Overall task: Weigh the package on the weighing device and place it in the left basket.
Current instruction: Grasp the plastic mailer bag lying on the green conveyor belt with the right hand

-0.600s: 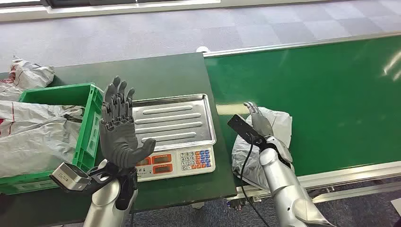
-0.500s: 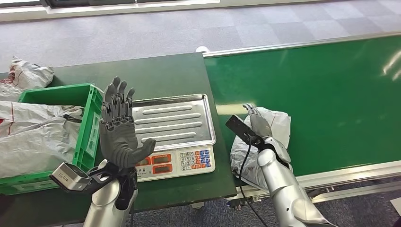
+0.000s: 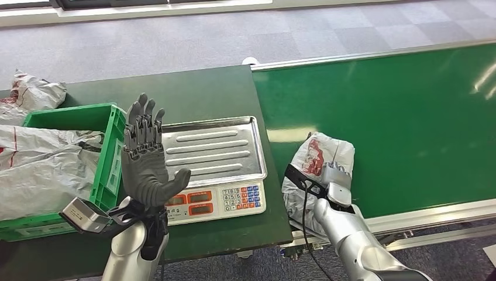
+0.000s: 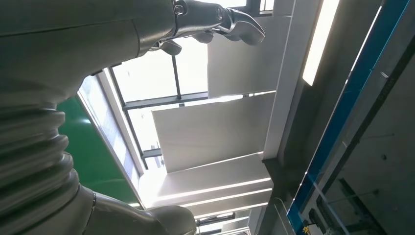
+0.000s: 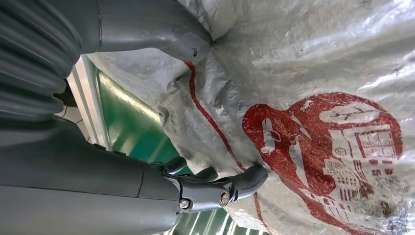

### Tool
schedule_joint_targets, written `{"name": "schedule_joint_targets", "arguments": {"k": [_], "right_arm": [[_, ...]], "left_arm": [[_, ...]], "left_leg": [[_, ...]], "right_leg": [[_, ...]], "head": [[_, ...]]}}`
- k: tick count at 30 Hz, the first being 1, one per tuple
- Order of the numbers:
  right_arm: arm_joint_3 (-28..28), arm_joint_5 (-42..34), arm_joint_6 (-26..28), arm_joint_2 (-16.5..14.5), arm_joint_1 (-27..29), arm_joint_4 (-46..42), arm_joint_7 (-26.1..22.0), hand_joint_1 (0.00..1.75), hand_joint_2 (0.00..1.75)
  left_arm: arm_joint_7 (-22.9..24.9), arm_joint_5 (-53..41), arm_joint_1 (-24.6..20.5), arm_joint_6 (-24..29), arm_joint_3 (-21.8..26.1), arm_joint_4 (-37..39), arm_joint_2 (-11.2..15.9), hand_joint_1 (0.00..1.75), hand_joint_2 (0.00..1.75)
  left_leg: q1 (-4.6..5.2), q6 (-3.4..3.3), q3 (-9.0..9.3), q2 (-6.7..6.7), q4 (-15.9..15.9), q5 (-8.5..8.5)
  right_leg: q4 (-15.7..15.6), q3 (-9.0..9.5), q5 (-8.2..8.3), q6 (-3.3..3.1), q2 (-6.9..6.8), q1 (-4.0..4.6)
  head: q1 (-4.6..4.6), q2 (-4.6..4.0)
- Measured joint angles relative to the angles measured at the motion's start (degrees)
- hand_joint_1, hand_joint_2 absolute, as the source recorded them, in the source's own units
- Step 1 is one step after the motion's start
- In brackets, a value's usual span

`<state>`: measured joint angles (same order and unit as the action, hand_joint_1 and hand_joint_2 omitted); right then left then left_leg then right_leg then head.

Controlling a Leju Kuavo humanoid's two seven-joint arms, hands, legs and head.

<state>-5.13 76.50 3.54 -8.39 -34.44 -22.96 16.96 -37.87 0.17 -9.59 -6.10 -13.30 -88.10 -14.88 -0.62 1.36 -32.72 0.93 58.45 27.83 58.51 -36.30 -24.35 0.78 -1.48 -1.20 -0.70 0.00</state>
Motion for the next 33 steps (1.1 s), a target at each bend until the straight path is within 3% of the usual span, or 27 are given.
{"name": "schedule_joint_targets", "arguments": {"k": [4,9,13,33], "right_arm": [[0.43,0.01,-0.28,0.00,-0.19,0.67,-1.39,0.00,1.75],[0.43,-1.52,-3.40,0.00,-0.29,1.39,-7.09,0.00,1.75],[0.43,-2.03,-4.31,-0.01,-0.32,1.80,-8.99,1.75,1.75],[0.43,-4.02,-0.64,-0.54,-0.49,2.13,-14.42,1.75,1.75]], "left_arm": [[0.01,0.00,0.49,0.15,0.18,-0.55,0.01,0.00,1.75],[0.02,0.00,0.58,0.22,0.19,-0.84,0.01,0.00,1.75],[0.10,0.00,0.57,0.22,0.19,-0.84,0.00,0.00,1.75],[0.05,0.02,0.52,0.29,0.20,-0.51,0.02,0.00,1.75]], "left_leg": [[0.00,0.00,0.00,0.00,0.00,0.00],[0.01,0.00,0.02,0.03,0.01,0.00],[0.00,0.00,0.04,0.04,0.01,0.00],[0.00,0.00,0.04,0.04,0.01,0.00]], "right_leg": [[0.00,0.01,0.00,0.00,0.00,0.00],[0.00,0.03,0.01,0.00,0.02,-0.01],[0.00,0.02,0.00,0.00,0.02,0.00],[0.00,0.03,0.00,0.00,0.03,0.00]], "head": [[0.01,0.00],[0.01,0.00],[0.01,0.00],[0.01,0.00]]}}
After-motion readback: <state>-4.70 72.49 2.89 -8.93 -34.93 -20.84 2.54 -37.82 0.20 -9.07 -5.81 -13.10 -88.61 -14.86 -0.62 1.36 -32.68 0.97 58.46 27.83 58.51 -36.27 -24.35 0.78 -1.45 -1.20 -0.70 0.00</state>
